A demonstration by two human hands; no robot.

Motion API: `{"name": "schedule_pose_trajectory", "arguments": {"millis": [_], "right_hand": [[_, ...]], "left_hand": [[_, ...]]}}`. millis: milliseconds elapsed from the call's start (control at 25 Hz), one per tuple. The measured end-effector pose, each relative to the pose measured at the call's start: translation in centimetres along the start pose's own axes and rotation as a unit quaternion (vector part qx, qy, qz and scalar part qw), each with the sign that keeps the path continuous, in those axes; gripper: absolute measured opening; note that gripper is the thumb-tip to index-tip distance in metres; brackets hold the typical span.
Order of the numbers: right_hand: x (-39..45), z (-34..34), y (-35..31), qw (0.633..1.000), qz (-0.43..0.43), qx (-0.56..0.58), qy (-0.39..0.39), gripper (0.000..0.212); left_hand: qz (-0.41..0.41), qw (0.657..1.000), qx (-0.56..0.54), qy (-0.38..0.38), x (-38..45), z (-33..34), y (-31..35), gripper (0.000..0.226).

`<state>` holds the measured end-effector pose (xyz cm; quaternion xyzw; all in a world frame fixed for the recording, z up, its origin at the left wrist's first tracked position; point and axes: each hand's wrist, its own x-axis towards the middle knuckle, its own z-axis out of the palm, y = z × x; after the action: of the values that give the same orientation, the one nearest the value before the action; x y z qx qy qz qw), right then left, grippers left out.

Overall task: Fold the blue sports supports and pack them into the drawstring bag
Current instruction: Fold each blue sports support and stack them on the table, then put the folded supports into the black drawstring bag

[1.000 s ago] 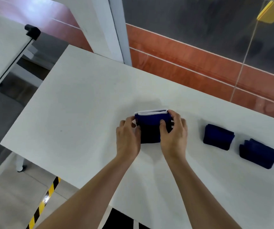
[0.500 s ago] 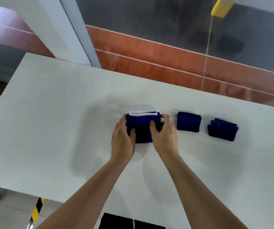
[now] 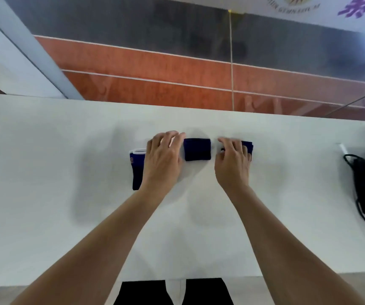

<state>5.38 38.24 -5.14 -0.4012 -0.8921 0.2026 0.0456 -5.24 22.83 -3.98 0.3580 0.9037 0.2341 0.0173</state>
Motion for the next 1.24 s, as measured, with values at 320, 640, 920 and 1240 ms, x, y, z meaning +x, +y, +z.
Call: {"name": "schedule_pose_trajectory", "arguments": {"millis": [320, 640, 920, 1240], "right_hand": [[4.9, -2.4, 9.1, 0.972, -0.067, -0.134, -0.183, 0.062], [4.3, -4.1, 12.3, 0.958, -0.057, -0.09, -0.266, 0.056], [0.0, -5.8, 15.6, 0.977, -0.003, -0.079, -0.2, 0.036], [-5.1, -13.4, 19.3, 0.973, 0.126, 0.122, -0.149, 0.03]], "left_hand": [[-0.035, 0.972, 0.145, -0.184, 3.8, 6.4, 4.5, 0.062], [-0.173, 0.968, 0.049, -0.173, -2.4, 7.6, 10.3, 0.051], [-0.258, 0.939, -0.054, -0.222, -6.1, 7.9, 12.2, 0.058], [-0.251, 0.931, -0.138, -0.226, -6.9, 7.2, 17.6, 0.041]]}}
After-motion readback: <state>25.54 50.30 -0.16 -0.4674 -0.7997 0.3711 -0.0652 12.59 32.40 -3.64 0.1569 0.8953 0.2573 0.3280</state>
